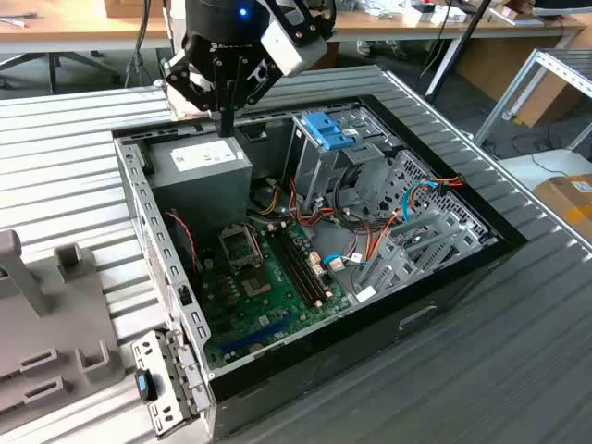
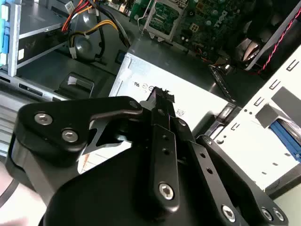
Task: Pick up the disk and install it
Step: 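Reach for the disk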
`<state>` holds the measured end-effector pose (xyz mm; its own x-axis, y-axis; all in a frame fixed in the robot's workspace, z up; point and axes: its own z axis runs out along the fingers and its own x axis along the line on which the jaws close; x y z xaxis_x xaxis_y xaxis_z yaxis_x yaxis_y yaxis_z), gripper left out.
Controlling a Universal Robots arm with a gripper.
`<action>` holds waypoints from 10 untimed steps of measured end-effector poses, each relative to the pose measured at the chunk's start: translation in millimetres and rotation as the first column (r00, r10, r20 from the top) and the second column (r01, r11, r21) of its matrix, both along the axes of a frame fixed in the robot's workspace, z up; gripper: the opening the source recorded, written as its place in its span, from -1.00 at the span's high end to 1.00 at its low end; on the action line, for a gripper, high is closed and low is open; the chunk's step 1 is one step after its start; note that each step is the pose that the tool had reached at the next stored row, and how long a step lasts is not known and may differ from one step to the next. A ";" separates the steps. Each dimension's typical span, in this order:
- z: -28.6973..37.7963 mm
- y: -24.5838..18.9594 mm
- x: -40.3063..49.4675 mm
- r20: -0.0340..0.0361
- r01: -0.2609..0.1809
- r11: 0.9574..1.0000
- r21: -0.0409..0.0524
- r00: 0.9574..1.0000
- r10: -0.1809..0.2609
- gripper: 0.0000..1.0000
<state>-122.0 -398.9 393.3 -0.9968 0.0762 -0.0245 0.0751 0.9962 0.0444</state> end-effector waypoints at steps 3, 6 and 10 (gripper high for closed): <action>0.0 0.0 0.0 0.000 0.000 1.000 0.000 1.000 0.000 0.79; 0.0 0.0 0.0 0.000 0.000 1.000 0.000 1.000 0.000 0.79; 0.0 0.0 0.0 0.000 0.000 1.000 0.000 1.000 0.000 0.79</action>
